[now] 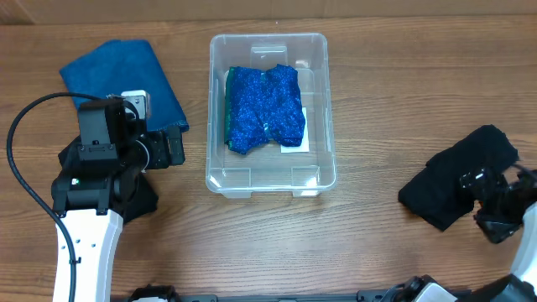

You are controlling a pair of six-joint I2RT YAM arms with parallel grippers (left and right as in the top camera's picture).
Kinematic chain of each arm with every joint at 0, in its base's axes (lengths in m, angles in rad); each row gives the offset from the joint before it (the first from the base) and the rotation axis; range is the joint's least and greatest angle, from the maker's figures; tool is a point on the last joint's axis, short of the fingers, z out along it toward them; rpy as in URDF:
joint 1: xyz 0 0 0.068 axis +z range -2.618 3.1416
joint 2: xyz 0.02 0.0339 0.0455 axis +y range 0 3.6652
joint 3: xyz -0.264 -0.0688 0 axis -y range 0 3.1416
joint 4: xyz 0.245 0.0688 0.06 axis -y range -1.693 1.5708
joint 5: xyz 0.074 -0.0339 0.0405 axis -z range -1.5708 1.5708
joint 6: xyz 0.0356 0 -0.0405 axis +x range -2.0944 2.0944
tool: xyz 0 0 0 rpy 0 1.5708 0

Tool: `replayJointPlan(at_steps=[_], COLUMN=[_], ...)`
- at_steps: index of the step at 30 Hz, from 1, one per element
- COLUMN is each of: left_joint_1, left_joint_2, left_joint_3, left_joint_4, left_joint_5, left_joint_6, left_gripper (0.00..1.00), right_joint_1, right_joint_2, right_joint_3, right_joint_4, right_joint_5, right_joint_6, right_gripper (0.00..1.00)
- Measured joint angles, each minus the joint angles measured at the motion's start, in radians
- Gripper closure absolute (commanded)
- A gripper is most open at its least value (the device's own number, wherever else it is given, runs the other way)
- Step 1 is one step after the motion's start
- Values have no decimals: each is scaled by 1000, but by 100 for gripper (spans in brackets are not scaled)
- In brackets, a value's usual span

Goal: Pack container
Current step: 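Move the right gripper to the black cloth and grasp it, then carry the black cloth over the bin and lower it onto the sequined cloth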

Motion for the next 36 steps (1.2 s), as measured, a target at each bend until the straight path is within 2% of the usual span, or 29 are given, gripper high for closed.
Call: replayJointPlan(at_steps=[3,6,15,17,20,22,24,26,33,36], left_joint_1=[0,0,0,0,0,0,0,0,0,0], left_joint_2=[0,0,0,0,0,0,0,0,0,0], left_joint_3=[0,0,0,0,0,0,0,0,0,0], left_joint_4=[0,0,4,4,4,5,5,5,5,5], left_joint_5=[0,0,0,0,0,0,0,0,0,0], left_joint_6=[0,0,0,0,0,0,0,0,0,0], left_gripper=[0,0,0,0,0,0,0,0,0,0], right_joint_1=[-45,-46,-48,-53,-53,-53,-53,-53,-37,39], right_joint_2=[-1,11,193,221,264,282,296,296,297,270], right_joint_3=[-125,-193,-215,-202,-197,-201,-208,-208,-210,-172], right_joint_4=[164,258,440,471,491,486,469,458,408,336], right_joint_5=[-8,-16,-117,-172,-240,-269,-294,-306,-408,-437], right_joint_6=[9,8,-25,-32,-41,-41,-39,-40,-47,-54], right_gripper=[0,0,2,17,55,71,91,96,96,96])
